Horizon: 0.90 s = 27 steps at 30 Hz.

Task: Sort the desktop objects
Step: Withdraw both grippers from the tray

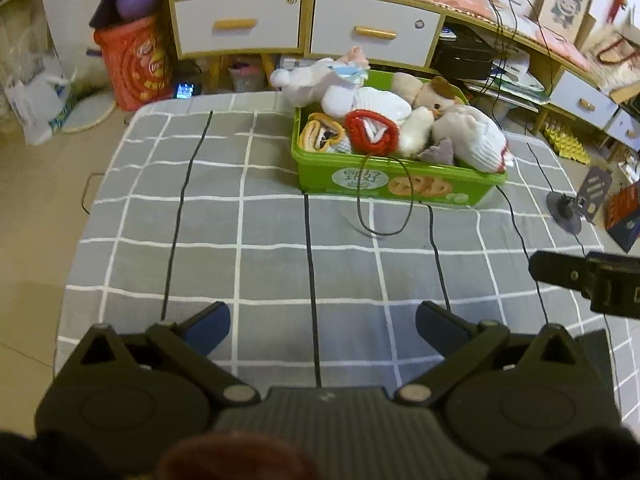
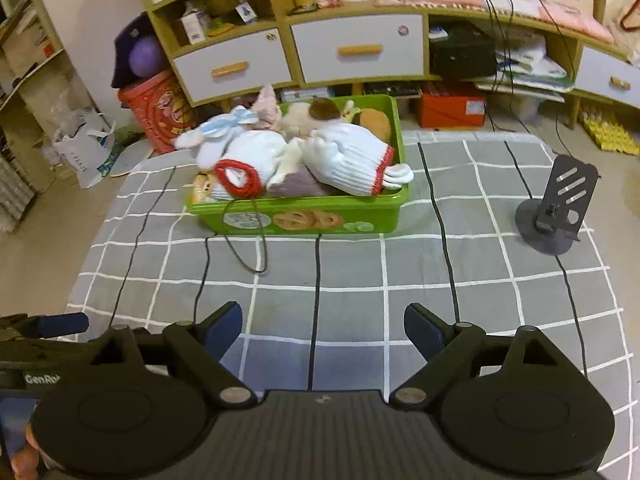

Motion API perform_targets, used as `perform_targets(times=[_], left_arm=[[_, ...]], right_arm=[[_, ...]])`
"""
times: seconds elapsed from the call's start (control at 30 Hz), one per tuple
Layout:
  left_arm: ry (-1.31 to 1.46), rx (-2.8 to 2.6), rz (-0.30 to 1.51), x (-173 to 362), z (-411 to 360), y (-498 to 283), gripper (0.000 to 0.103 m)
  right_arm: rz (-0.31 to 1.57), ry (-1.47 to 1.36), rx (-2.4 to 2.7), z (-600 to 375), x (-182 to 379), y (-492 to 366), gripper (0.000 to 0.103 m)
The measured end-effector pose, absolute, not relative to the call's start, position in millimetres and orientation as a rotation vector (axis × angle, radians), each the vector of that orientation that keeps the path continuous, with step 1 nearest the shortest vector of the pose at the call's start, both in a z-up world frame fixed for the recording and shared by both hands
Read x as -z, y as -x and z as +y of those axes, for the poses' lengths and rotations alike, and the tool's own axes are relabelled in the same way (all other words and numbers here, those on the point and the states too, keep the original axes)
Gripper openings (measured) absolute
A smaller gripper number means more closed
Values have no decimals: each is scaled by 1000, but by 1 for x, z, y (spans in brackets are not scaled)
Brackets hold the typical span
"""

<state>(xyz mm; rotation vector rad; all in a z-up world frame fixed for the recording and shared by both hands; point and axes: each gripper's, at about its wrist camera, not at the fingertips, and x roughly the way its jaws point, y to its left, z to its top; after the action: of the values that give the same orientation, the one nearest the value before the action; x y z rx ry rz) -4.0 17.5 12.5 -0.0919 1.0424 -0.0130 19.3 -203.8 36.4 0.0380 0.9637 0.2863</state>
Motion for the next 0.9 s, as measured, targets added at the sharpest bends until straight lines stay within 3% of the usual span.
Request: perform_targets(times=[0.9], left_arm=[[56,-40,1051,-10,2,17,102]], right_arm=[[948,-23,-290,-206,-38,-11,90]])
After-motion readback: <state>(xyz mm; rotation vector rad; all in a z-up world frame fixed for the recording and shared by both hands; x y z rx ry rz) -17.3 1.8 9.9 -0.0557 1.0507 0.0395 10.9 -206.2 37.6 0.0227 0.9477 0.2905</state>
